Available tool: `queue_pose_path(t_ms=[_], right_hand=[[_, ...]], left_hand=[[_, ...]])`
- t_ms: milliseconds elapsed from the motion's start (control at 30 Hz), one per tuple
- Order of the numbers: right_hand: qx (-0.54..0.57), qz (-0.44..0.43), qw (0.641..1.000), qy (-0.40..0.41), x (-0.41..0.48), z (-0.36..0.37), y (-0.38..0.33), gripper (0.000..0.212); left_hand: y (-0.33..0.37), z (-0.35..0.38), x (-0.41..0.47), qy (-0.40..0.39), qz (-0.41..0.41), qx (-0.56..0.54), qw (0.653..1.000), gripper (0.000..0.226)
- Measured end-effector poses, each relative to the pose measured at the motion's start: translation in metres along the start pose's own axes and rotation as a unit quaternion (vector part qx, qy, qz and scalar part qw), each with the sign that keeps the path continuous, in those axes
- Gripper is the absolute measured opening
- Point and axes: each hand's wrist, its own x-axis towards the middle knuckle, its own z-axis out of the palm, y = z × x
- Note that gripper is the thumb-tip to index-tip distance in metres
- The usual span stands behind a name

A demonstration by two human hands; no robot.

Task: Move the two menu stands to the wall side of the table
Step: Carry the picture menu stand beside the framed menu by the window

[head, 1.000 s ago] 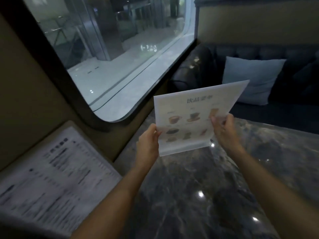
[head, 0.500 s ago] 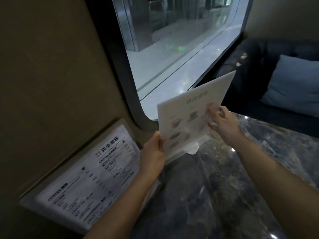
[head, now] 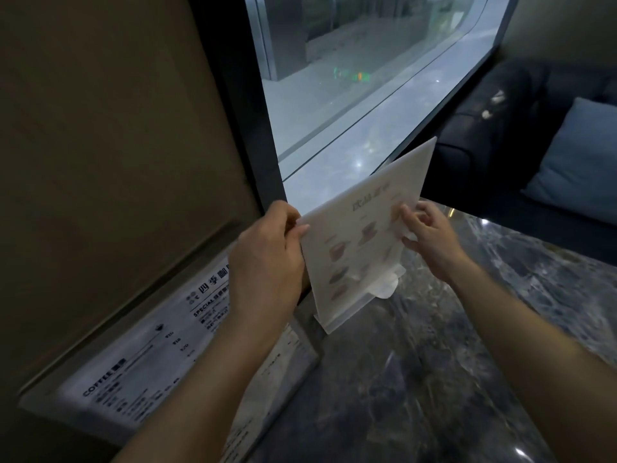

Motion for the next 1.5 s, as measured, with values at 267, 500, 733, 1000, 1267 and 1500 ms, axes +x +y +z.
queue_pose_path(t_ms=[267, 500, 733, 1000, 1267, 1500], right_hand=[[0.015, -0.008, 1.0, -0.009, 0.004, 0.025, -0.008, 0.014], [0.005, 0.005, 0.999, -0.046, 0.013, 0.049, -0.009, 0.022], [-0.025, 0.006, 0.997, -0.068, 0.022, 0.057, -0.005, 0.01], [-0.026, 0.017, 0.996, -0.081, 0.025, 0.063, -0.005, 0.013], [-0.03, 0.013, 0.995, -0.094, 0.028, 0.063, -0.001, 0.025], [-0.08, -0.006, 0.99, -0.115, 0.02, 0.06, -0.006, 0.037]], left_hand=[[-0.007, -0.011, 0.002, 0.016, 0.014, 0.052, 0.998, 0.005], [-0.013, -0.019, 0.004, 0.027, 0.034, 0.076, 0.996, 0.006], [-0.017, -0.025, 0.006, 0.024, 0.029, 0.116, 0.992, 0.01], [-0.019, -0.025, 0.008, 0.034, 0.035, 0.123, 0.991, 0.013], [-0.019, -0.025, 0.01, 0.024, 0.046, 0.153, 0.987, 0.012], [-0.021, -0.026, 0.011, 0.007, 0.062, 0.166, 0.984, 0.01]])
